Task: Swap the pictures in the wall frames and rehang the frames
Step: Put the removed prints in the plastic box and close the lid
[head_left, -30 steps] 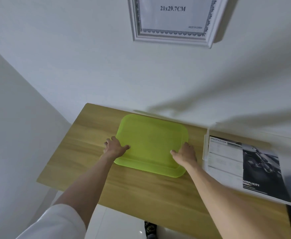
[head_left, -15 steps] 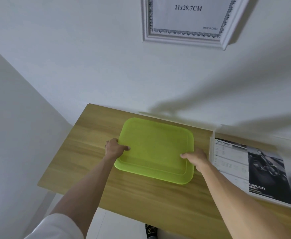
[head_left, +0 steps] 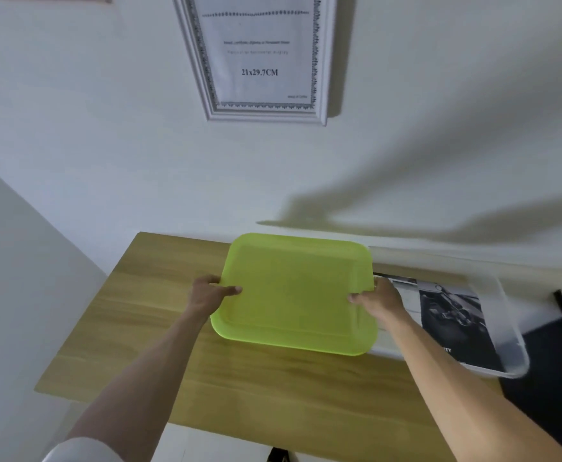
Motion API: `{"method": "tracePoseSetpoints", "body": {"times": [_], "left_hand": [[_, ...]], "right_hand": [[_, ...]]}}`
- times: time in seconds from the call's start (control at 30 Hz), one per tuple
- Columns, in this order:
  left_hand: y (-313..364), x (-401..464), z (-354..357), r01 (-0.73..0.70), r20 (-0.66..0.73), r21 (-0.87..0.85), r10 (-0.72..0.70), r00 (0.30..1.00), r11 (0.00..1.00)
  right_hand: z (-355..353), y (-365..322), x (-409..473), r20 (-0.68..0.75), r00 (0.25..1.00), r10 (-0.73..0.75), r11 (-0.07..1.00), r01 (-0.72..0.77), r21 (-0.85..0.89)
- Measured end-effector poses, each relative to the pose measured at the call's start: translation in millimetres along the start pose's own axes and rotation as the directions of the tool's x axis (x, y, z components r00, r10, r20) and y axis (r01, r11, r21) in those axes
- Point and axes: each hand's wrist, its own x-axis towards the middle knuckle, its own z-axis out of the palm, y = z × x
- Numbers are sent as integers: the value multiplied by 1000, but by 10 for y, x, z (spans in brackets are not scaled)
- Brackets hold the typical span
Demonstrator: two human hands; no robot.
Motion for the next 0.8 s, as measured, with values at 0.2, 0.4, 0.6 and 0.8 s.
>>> {"method": "tracePoseSetpoints", "body": {"times": [0.2, 0.4, 0.6, 0.8], "left_hand": [[339, -596, 1012, -64, 91, 49, 59, 994, 997], [735, -1071, 2021, -118, 131, 72, 108, 985, 990], [948, -1254, 2609, -96, 96, 146, 83, 992, 985], [1008, -1271, 2828, -64, 44, 195, 57, 997, 979]], "right_hand": [[-1010, 598, -86, -80, 997, 0, 1000, 2, 25], [-1963, 1198, -4, -139, 989, 48, 999, -51, -19], [-2407, 1475, 194, -150, 986, 74, 995, -83, -54], [-2474, 1575, 386, -114, 990, 85, 988, -98, -118]]}}
